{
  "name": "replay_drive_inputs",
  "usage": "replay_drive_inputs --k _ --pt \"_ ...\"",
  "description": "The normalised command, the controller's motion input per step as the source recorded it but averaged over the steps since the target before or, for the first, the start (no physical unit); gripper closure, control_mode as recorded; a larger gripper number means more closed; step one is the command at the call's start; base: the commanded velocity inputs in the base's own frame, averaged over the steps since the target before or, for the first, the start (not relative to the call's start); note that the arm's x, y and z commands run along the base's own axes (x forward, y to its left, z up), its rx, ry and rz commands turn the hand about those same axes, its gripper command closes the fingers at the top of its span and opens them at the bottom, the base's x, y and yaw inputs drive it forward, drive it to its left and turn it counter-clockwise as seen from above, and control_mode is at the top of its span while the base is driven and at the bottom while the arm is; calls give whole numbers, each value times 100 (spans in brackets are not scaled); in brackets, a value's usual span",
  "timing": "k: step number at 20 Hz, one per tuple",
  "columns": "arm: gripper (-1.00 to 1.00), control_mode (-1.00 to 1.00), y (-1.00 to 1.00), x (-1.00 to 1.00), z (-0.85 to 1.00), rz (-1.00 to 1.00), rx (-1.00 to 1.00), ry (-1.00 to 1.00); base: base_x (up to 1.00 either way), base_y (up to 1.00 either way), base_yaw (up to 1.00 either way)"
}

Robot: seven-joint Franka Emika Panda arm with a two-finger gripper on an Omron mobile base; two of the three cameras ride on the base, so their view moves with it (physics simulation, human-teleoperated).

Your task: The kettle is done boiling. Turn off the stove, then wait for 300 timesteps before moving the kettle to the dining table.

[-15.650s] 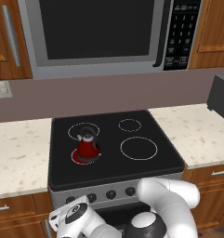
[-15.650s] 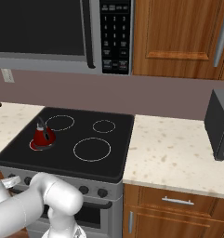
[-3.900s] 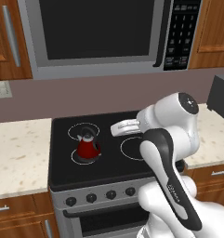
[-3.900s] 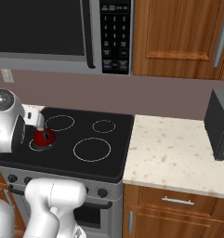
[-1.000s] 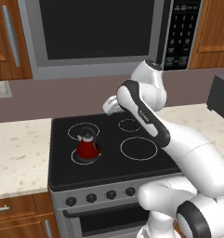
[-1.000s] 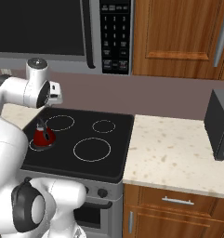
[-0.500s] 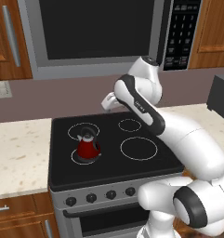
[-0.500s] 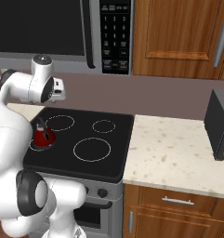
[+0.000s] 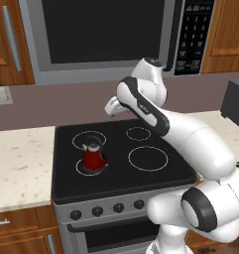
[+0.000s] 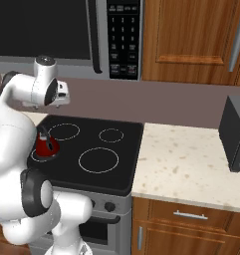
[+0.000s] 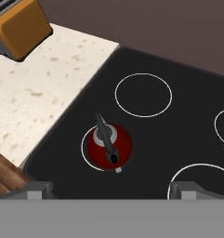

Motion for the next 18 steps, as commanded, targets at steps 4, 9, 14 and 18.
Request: replay_drive_inputs --k 4,9,14,18 --pt "-100 -100 33 14 0 2 -5 4 0 0 0" --pt "-100 -100 22 16 0 3 -5 3 0 0 0" --pt "-100 -100 7 20 -3 6 -5 0 0 0 0" --pt "-100 -100 2 21 -24 8 -9 -8 0 0 0"
